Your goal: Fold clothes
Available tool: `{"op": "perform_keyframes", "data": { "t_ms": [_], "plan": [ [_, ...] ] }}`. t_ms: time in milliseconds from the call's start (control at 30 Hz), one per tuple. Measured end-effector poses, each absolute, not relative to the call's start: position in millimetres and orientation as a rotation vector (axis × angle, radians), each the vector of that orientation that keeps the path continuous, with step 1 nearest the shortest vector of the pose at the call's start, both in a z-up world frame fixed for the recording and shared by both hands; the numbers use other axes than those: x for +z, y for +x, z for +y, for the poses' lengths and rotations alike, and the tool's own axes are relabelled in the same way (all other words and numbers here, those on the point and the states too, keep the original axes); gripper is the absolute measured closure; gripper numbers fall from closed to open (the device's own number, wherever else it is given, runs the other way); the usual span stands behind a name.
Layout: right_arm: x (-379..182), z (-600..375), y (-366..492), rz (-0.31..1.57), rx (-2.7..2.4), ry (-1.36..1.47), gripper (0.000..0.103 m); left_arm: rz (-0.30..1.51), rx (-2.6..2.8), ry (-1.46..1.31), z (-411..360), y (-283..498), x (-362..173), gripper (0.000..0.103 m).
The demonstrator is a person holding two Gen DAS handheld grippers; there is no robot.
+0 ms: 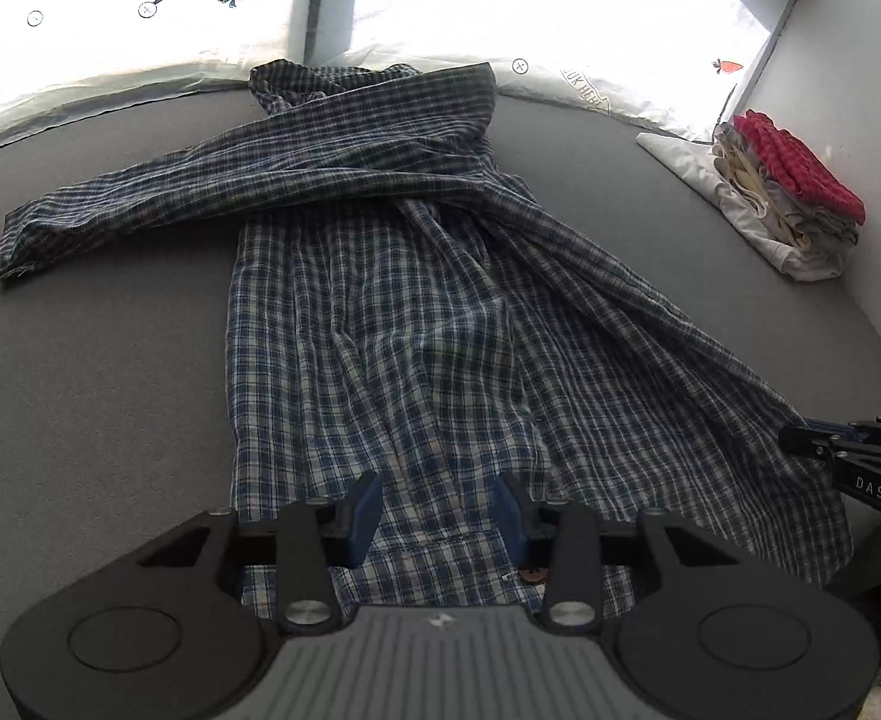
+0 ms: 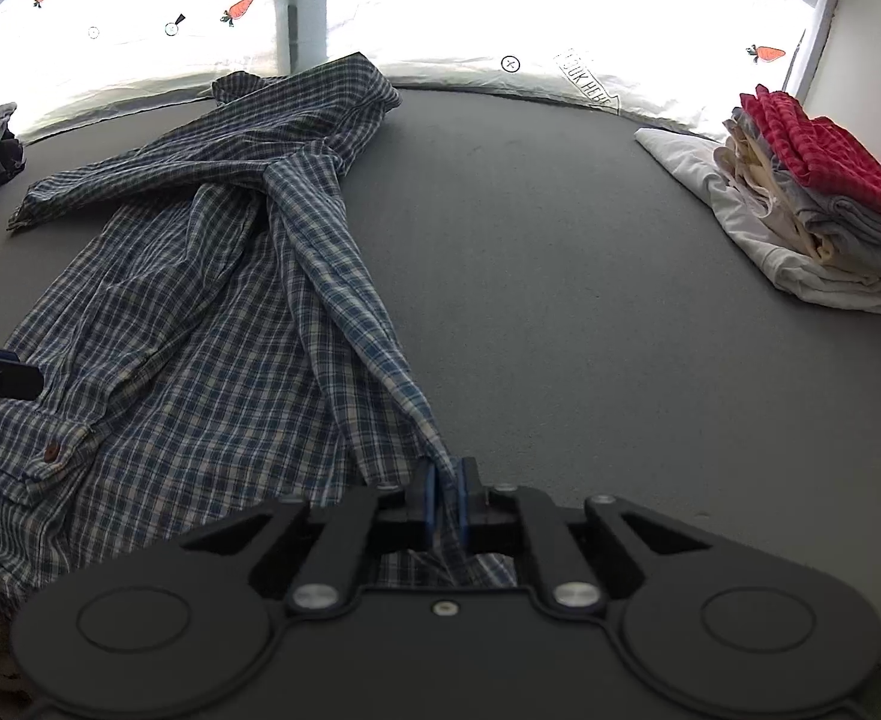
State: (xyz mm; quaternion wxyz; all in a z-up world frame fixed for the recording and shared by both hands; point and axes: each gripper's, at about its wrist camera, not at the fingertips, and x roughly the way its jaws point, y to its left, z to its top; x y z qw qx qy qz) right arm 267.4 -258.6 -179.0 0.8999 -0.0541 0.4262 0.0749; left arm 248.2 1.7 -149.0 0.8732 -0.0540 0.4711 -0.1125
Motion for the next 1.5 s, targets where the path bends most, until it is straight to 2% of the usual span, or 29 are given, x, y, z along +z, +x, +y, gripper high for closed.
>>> {"op": "perform_keyframes", "data": {
  "t_ms": [67,267,467,800,1100,1233,1333,1400,1467,1500],
  "plan": [
    [-180,-265,263,0.881,0.182,-0.052,0.101,1.027,-0.247,-0.107,-4,243,-155,0.083],
    [-177,-288,262,0.858,0.242,0.25,0.101,1.124,-0.226,-0.174,1,238,-173,0.084],
    [-168,-301,270,0.829,0.402,0.6,0.101,1.147,-0.213,-0.236,8,230,-179,0.083],
    [-193,-263,293,0.945,0.595,0.955,0.101,1.138,-0.224,-0.259,11,218,-181,0.081],
    [-237,-220,297,1.126,0.598,0.972,0.1,1.117,-0.228,-0.359,25,207,-185,0.08],
    [-265,-209,292,1.229,0.545,0.976,0.095,1.109,-0.231,-0.457,36,205,-189,0.08],
    [-274,-212,291,1.257,0.519,1.019,0.096,1.123,-0.23,-0.543,46,207,-192,0.08],
    [-270,-215,292,1.259,0.512,1.025,0.091,1.141,-0.229,-0.58,51,211,-193,0.079],
    [-255,-217,297,1.226,0.526,0.997,0.074,1.15,-0.223,-0.587,53,216,-191,0.079],
    [-249,-219,300,1.208,0.533,0.985,0.071,1.146,-0.218,-0.582,54,218,-189,0.078]
  ]
}}
